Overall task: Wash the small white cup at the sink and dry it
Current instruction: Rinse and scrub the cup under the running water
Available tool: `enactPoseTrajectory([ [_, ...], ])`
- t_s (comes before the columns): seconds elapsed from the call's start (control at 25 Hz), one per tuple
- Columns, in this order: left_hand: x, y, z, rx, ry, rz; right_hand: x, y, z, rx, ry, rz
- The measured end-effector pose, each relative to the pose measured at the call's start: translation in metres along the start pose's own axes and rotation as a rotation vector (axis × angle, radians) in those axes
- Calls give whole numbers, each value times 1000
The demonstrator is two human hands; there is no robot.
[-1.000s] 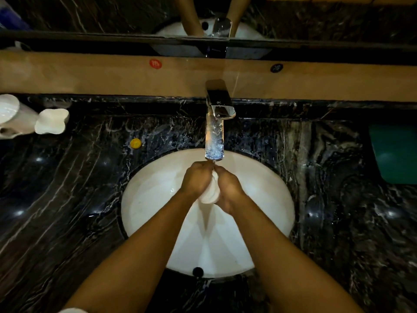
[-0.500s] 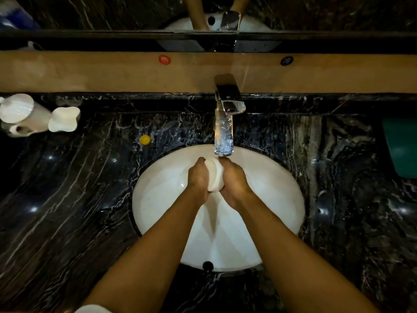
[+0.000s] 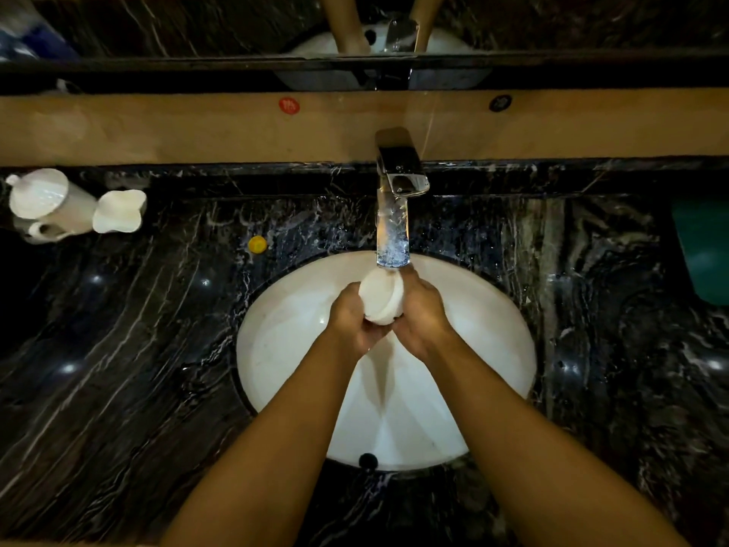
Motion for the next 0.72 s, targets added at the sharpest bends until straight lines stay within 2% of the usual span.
enactPoseTrajectory([
  [0.08, 3, 0, -7, 24, 27, -18, 2, 4, -4, 40, -53, 45],
  [0.12, 4, -3, -10, 58, -41, -45, 1, 3, -5, 61, -46, 53],
  [0.2, 2, -5, -23, 185, -337, -109, -3, 0, -3, 123, 32, 50],
  [0.28, 4, -5, -35, 300, -603, -98, -9, -2, -3, 220, 105, 50],
  [0.32, 6, -2, -38, 326, -665, -67, -11, -2, -3, 248, 137, 55],
  [0.4, 5, -3, -37, 314, -613, -40, -11, -6, -2, 220, 185, 50],
  [0.52, 2, -1, -17, 113, -232, 41, -7, -13, 3, 33, 181, -33],
  [0.6, 7, 0, -3, 0, -60, 107, -5, -11, 4, -54, 118, -42],
  [0.72, 12, -2, -2, 1, -92, 72, -6, -5, -1, -147, 241, 31],
])
Point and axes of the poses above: each hand's wrist, its own y-axis away from the middle knuckle, its own x-axis out of the palm, z = x × y, the point moved 5 cm from there along -y, towards the middle knuckle, and after that the axes turned 3 degrees about -x, right-handed, at the moved point
